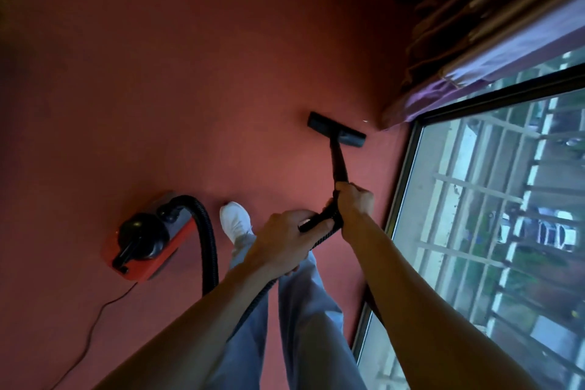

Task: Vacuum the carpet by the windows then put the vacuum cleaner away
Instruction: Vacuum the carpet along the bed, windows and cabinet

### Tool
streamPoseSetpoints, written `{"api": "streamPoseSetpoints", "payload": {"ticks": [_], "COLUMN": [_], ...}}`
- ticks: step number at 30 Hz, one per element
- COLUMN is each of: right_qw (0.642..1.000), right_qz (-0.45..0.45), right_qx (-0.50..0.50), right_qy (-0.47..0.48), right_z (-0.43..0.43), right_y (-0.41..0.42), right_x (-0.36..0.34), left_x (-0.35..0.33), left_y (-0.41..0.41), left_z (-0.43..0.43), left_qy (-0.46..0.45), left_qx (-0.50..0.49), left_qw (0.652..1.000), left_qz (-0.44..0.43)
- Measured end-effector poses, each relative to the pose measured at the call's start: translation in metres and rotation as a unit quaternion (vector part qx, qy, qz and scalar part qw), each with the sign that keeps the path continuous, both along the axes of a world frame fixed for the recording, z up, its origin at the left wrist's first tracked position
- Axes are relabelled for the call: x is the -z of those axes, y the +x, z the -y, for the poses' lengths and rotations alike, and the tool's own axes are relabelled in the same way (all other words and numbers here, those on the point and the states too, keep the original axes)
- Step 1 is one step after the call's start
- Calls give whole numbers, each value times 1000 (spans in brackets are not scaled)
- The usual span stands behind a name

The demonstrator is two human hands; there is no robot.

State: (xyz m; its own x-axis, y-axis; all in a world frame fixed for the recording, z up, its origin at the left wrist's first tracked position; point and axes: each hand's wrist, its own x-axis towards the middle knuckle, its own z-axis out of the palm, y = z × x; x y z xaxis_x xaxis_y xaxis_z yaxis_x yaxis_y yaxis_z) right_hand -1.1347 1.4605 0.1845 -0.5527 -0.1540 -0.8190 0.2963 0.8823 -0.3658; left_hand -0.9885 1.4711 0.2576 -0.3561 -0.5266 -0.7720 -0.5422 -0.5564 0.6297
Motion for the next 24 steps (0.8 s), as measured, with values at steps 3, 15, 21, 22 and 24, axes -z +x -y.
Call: {"api": "streamPoseSetpoints", "payload": {"ticks": [3, 15, 21, 22, 24], "right_qw": [999, 996, 991, 987, 979], "right_qz": [19, -25, -1, 9, 39], "right_qx": [33, 79, 133, 156, 197], "right_qy": [27, 27, 23, 23, 29], "right_z": [-9, 25, 21, 16, 10], "right_y": [-10, -30, -39, -40, -42], "right_x": [-5, 38, 8, 4, 2], "left_x": [3, 22, -9, -14, -18], "left_y": [-12, -39, -48, -47, -49], "left_z": [-6, 41, 60, 63, 70], "left_qy": [-2, 21, 107, 115, 119], "left_qx": [21, 32, 53, 65, 84], "left_qw": [1000, 999, 993, 991, 989], "left_qz": [1, 26, -5, -9, -10]}}
